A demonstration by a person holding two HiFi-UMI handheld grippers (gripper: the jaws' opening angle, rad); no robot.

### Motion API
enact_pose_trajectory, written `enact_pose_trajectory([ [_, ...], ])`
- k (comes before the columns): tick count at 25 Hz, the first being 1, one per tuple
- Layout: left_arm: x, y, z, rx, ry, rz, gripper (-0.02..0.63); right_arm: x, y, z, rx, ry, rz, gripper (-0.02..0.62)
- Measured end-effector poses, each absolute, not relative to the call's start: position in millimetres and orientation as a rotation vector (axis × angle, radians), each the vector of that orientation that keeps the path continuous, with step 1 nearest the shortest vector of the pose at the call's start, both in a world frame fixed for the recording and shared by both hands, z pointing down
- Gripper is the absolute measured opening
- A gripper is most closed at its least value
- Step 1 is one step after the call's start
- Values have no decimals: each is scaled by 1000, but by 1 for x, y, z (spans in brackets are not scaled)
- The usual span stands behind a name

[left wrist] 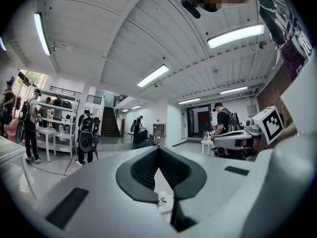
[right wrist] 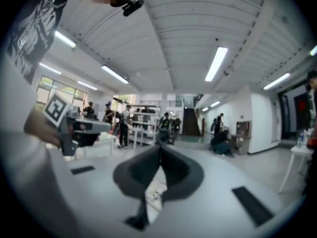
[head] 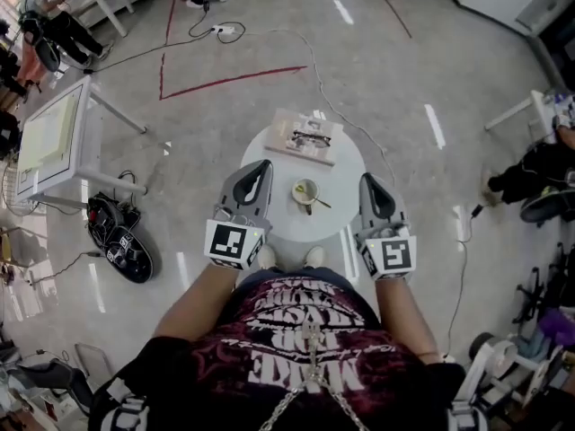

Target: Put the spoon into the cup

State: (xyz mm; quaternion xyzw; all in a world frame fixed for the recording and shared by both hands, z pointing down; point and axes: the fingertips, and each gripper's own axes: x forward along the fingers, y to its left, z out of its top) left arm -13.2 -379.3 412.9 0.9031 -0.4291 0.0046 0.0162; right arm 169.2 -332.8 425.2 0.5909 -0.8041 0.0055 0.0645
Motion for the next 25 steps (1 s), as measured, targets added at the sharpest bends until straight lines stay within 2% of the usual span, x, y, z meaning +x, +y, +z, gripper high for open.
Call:
enact_pose_trajectory([
  [25,-12,-369,412,2781,-1316,29,28,168,-325,425,1760,-2426,34,34],
])
